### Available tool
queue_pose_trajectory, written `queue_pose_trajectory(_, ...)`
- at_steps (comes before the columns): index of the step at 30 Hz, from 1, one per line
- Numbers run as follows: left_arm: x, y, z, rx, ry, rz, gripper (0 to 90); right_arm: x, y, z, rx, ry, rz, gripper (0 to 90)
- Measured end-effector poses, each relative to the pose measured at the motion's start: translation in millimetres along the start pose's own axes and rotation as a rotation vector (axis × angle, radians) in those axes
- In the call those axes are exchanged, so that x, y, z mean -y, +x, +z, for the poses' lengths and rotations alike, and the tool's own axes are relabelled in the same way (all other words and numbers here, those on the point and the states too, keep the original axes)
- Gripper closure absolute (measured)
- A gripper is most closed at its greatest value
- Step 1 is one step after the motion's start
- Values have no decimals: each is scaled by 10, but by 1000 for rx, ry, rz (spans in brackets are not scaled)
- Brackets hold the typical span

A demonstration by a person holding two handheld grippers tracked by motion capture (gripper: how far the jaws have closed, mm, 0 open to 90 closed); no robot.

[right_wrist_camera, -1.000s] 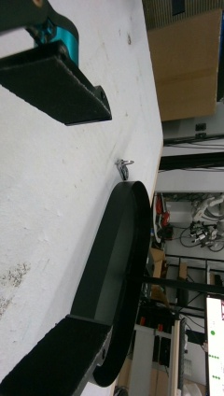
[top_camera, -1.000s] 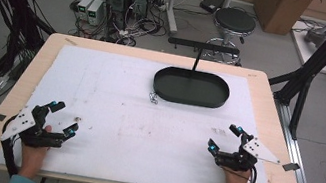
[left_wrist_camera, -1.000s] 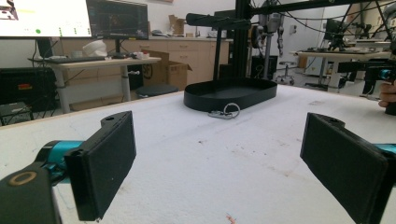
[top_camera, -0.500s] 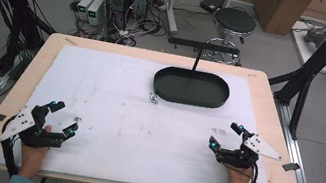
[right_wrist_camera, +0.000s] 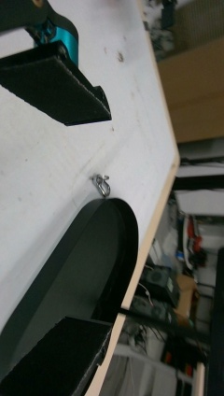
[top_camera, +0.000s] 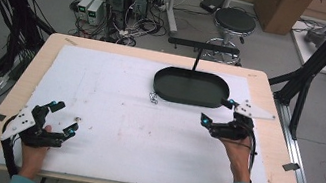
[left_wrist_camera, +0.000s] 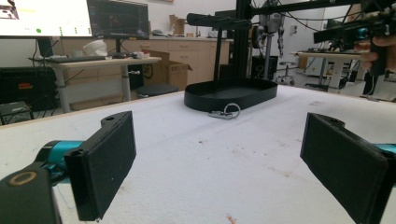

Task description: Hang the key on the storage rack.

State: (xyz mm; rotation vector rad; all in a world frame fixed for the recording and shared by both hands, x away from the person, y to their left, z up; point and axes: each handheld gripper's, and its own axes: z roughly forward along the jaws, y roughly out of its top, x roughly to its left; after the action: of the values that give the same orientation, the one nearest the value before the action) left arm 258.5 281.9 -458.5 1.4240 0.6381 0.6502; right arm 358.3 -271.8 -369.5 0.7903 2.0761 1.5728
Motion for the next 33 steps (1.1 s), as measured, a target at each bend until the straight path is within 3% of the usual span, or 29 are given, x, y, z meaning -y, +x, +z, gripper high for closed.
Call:
queue_pose_trajectory(2, 0, 2, -1, 1, -1, 2, 108, -51, 12, 52, -9, 18, -1, 12)
queue_pose_trajectory(3, 0, 1, -1, 0, -2, 1, 107, -153, 30, 172, -34, 45, -11, 12)
queue_pose_trajectory(8, 1, -1, -5, 2, 1, 6, 107, -333, 83, 434, -93, 107, -34, 12)
queue_pose_trajectory(18, 0, 2, -1, 0, 0, 0, 107, -546, 223, 916, -164, 215, -80, 46)
queue_pose_trajectory(33, -1, 3, 1, 1, 1, 2, 108, -619, 306, 1461, -184, 350, -76, 48)
